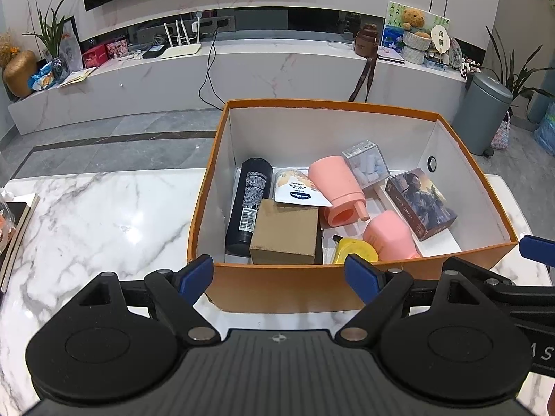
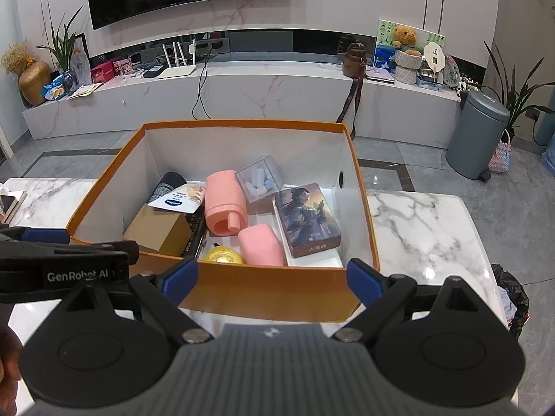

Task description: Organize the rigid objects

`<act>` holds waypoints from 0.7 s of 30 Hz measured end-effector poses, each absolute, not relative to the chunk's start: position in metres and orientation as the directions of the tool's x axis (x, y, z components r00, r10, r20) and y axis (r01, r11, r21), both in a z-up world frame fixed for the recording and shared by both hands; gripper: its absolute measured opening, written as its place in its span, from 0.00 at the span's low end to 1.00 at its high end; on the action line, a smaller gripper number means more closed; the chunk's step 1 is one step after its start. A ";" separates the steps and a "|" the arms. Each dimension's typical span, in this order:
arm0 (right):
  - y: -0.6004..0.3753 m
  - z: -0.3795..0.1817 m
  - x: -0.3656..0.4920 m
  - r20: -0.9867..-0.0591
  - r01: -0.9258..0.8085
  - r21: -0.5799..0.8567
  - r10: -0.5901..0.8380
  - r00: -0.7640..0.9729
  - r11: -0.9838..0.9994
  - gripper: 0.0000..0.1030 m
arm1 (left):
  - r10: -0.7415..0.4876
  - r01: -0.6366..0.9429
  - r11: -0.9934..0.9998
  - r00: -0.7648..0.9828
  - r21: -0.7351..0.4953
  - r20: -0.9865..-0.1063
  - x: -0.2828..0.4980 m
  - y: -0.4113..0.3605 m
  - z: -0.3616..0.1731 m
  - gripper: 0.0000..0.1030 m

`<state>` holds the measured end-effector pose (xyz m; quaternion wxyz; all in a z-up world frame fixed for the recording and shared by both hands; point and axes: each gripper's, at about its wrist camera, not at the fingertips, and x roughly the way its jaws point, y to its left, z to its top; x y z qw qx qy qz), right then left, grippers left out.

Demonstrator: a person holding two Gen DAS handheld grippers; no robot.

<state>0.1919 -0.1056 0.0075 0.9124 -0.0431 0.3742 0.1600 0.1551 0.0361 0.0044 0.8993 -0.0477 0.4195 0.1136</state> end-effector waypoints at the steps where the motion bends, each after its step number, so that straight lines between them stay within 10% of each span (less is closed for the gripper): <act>1: -0.105 0.007 0.192 -0.697 -0.324 0.041 0.260 0.668 0.945 0.88 | 0.164 -0.244 0.970 0.622 0.009 -0.765 0.155 0.036 0.004 0.97; 21: -0.107 0.009 0.191 -0.693 -0.316 0.035 0.251 0.676 0.948 0.88 | 0.154 -0.230 0.973 0.637 0.005 -0.755 0.154 0.032 0.005 0.96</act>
